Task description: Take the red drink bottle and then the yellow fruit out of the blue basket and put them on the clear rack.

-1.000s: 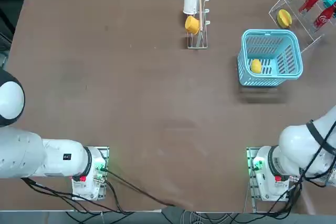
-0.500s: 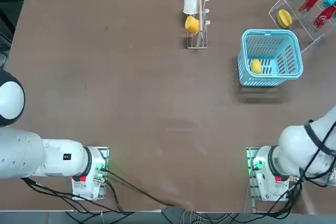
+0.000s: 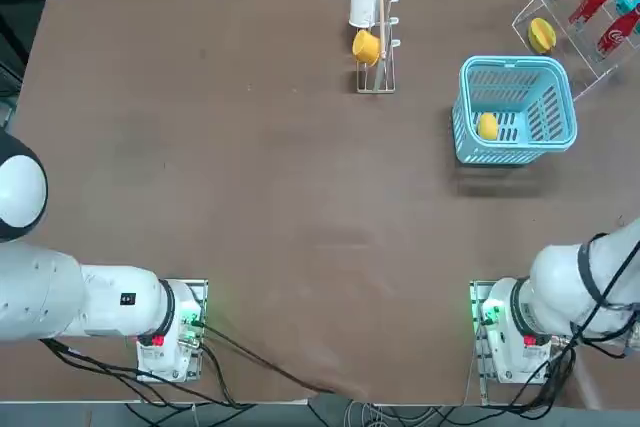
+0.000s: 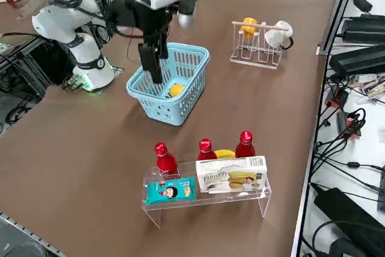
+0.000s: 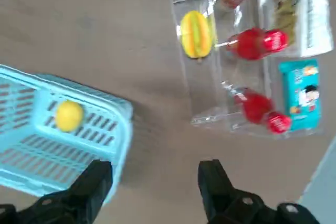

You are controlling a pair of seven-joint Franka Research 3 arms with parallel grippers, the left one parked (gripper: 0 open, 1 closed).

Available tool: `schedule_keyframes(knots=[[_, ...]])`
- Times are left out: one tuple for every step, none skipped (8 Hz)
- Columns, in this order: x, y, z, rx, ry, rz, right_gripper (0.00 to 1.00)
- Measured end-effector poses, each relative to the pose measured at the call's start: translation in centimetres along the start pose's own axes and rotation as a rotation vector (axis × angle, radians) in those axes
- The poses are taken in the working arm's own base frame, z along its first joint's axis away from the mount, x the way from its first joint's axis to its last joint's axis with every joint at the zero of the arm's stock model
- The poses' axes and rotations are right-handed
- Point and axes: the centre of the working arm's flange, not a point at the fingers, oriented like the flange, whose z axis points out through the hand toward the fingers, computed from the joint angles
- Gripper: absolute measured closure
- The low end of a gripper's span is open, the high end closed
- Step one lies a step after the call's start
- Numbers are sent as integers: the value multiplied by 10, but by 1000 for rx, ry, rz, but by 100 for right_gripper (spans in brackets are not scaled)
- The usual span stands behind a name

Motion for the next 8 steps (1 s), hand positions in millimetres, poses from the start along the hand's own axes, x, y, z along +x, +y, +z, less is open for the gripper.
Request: schedule_keyframes(knots=[[0,-27,5,7,-9,43,1],[0,-54,13,5,-6,81,1],[-1,-83,27,0,2,111,1],[-4,-111,45,-6,14,140,1],[-11,-134,67,-12,30,163,1],[-22,-150,90,-15,42,172,1],[-35,-161,112,-15,45,172,1],[-44,-171,130,-17,51,170,1]])
